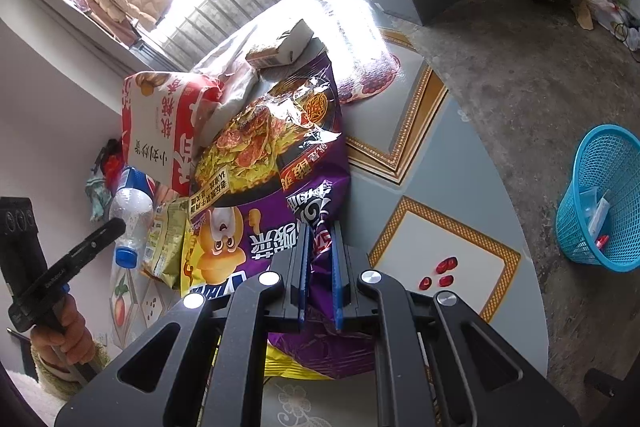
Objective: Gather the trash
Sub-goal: 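Grasp the yellow snack wrapper with the left tool while the right tool holds the purple bag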
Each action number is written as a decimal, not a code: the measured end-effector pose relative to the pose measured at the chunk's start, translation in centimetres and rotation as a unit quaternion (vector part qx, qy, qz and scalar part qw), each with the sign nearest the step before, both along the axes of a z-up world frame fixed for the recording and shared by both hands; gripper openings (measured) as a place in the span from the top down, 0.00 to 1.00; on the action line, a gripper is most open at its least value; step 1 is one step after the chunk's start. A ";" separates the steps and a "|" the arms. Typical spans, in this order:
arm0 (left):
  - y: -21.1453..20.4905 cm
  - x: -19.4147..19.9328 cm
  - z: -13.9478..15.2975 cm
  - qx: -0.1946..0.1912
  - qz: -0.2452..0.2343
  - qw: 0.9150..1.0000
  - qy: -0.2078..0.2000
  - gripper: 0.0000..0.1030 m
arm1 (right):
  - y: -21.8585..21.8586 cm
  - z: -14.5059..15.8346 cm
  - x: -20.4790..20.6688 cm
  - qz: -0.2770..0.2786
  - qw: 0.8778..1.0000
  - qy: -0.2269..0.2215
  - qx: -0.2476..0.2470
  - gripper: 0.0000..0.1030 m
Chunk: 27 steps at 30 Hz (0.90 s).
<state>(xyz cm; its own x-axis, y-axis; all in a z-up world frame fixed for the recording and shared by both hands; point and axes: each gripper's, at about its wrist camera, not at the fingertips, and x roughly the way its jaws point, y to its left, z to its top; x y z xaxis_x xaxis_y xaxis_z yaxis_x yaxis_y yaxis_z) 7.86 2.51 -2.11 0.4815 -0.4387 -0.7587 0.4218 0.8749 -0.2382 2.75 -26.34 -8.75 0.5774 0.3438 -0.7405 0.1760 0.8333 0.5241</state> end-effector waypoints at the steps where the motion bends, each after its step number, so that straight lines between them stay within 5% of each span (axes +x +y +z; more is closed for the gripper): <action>1: 0.1 0.0 -0.3 0.003 0.003 1.000 0.002 1.00 | 0.0 0.0 0.0 0.001 1.000 0.001 -0.001 0.91; 10: -2.2 0.7 -4.9 0.031 -0.017 0.997 0.072 1.00 | 0.0 0.0 0.0 -0.004 1.000 0.005 -0.004 0.91; 26: -4.6 -1.5 -5.5 -0.020 -0.094 0.990 0.102 1.00 | -2.5 0.2 -2.3 -0.038 0.999 0.011 -0.016 0.91; 27: -4.6 -1.5 -5.4 -0.017 -0.094 0.990 0.101 0.93 | -2.5 0.2 -2.4 -0.038 0.999 0.011 -0.018 0.91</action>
